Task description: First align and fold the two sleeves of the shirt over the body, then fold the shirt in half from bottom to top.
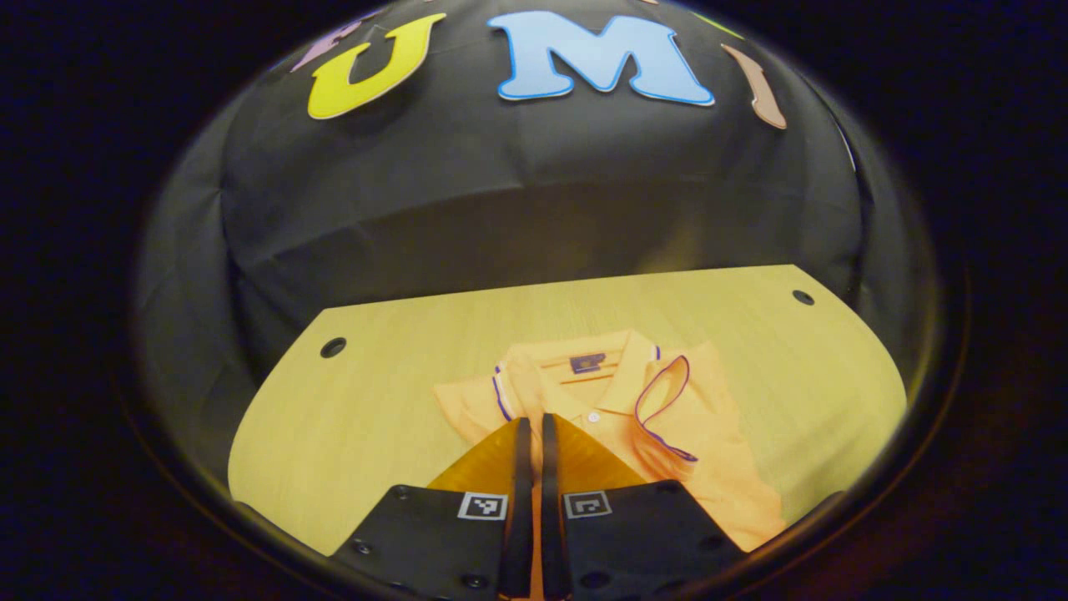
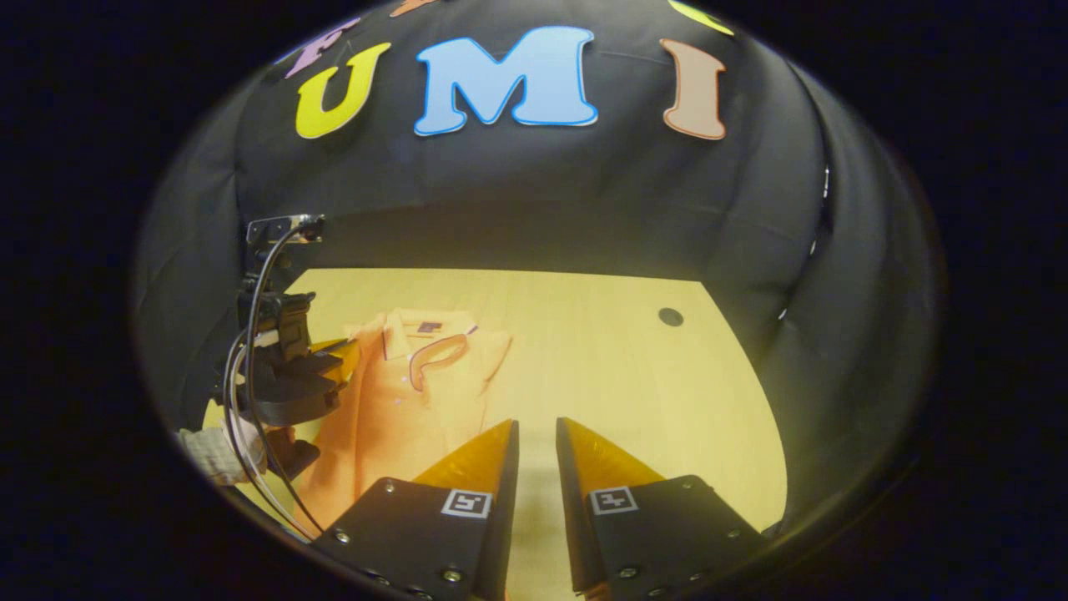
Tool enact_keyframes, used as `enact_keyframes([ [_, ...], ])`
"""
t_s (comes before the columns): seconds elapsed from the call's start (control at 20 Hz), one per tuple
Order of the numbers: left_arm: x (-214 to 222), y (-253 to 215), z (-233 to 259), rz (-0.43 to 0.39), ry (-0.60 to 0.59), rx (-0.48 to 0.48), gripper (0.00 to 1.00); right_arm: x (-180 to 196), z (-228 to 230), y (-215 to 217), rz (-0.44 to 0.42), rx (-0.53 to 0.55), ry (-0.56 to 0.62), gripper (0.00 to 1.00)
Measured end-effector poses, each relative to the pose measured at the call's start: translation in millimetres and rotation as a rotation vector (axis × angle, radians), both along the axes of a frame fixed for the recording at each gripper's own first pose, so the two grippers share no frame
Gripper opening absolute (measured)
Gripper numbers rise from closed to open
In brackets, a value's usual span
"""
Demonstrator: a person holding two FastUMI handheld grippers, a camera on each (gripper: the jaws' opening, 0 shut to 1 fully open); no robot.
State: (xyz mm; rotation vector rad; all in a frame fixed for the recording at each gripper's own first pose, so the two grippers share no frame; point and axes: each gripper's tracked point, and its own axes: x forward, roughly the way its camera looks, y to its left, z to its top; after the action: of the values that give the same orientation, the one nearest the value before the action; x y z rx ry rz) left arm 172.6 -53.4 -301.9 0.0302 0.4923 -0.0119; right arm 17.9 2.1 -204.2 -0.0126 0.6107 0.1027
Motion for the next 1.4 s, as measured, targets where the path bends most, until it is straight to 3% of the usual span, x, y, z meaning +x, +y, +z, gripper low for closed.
enact_keyframes([
  [0.2, 0.6, -18.0, -14.4, -0.026, 0.031, 0.012, 0.11, -14.0, -4.5, -21.3, -0.051, 0.008, 0.011, 0.29],
  [0.35, -3.9, -34.5, -19.7, -0.069, 0.055, -0.055, 0.13, -22.5, -6.1, -29.8, -0.073, 0.022, 0.018, 0.29],
  [0.4, -7.2, -38.7, -18.5, -0.08, 0.057, -0.083, 0.27, -23.3, -7.3, -30.8, -0.077, 0.028, 0.019, 0.28],
  [0.45, -7.2, -40.2, -17.9, -0.085, 0.058, -0.095, 0.32, -24.8, -6.8, -31.5, -0.08, 0.034, 0.019, 0.28],
  [0.6, -15.2, -39.8, -8.8, -0.09, 0.054, -0.094, 0.64, -27.3, -9.6, -27.3, -0.076, 0.05, 0.019, 0.28],
  [0.8, -40.5, -30.4, 5.5, -0.089, 0.061, -0.108, 0.66, -28.6, -15.4, -15.3, -0.044, 0.068, 0.022, 0.29],
  [1.1, -111.9, -1.3, 14.0, -0.076, 0.083, -0.121, 0.66, -42.2, -40.1, 15.3, 0.05, 0.07, 0.067, 0.29],
  [1.35, -170.1, 20.7, 5.5, -0.018, 0.134, -0.158, 0.92, -61.7, -59.3, 43.2, 0.144, 0.064, 0.12, 0.29],
  [1.4, -180.4, 24.9, 2.8, -0.005, 0.144, -0.161, 0.94, -64.2, -62.0, 46.7, 0.16, 0.062, 0.129, 0.33],
])
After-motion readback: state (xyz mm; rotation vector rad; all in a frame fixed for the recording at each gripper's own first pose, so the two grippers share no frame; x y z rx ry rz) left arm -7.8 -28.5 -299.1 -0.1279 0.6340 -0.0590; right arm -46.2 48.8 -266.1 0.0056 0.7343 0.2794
